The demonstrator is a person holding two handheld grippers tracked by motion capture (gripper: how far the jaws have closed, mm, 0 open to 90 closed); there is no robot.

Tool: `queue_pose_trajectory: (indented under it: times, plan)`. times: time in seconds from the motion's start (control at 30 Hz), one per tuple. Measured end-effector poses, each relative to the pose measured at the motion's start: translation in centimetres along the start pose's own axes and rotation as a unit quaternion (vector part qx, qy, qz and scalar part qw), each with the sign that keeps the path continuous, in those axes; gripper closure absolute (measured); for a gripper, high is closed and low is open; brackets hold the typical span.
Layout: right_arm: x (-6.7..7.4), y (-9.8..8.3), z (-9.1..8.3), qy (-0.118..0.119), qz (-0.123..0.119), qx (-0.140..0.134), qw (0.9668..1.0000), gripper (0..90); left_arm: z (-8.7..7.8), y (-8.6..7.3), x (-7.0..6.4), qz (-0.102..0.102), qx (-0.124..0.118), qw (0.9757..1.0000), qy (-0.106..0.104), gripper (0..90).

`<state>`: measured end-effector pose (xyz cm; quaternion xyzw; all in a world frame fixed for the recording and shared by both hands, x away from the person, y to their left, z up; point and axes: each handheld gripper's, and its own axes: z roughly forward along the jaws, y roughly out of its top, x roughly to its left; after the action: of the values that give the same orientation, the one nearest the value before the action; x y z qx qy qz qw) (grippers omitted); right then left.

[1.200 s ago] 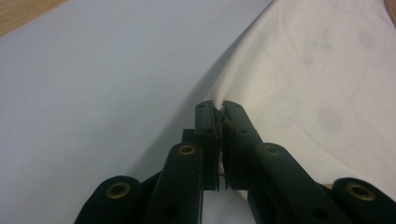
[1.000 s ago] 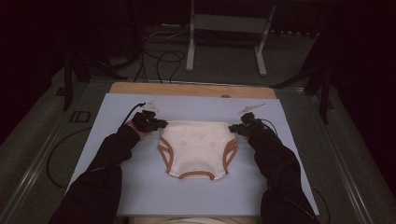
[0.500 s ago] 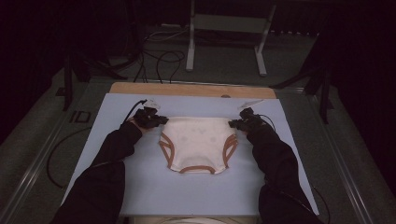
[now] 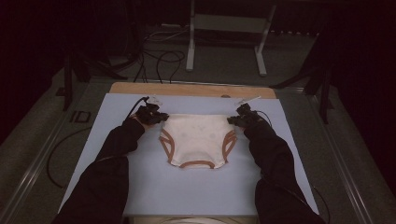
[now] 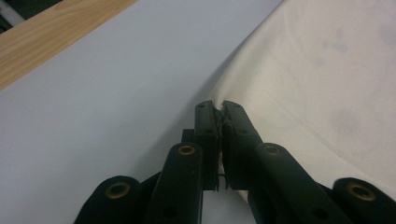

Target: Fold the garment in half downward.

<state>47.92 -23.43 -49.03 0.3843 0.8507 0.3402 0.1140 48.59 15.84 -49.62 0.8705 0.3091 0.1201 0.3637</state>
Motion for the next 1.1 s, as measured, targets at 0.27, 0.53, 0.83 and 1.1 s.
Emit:
queue_pose_trajectory:
  times: [0.27,0.53,0.83,1.1]
  plan:
    - [-0.6,0.0,0.6,-0.002,0.009,0.005,0.9999,85.7,0.7,0.4,0.1,-0.015,0.005,0.9999,0.007,85.7]
    - [-0.8,-0.1,0.7,0.001,0.018,0.0,0.9998,73.8,0.9,0.4,0.1,-0.025,0.007,0.9995,0.019,70.2]
    - [-0.6,0.0,-0.1,0.011,0.019,-0.019,0.9996,34.3,0.0,1.0,-0.7,-0.031,0.003,0.9995,0.004,30.6]
    - [0.2,-0.3,-0.9,0.034,0.025,-0.033,0.9986,15.4,-1.5,1.1,-1.6,-0.025,-0.002,0.9992,-0.032,7.0]
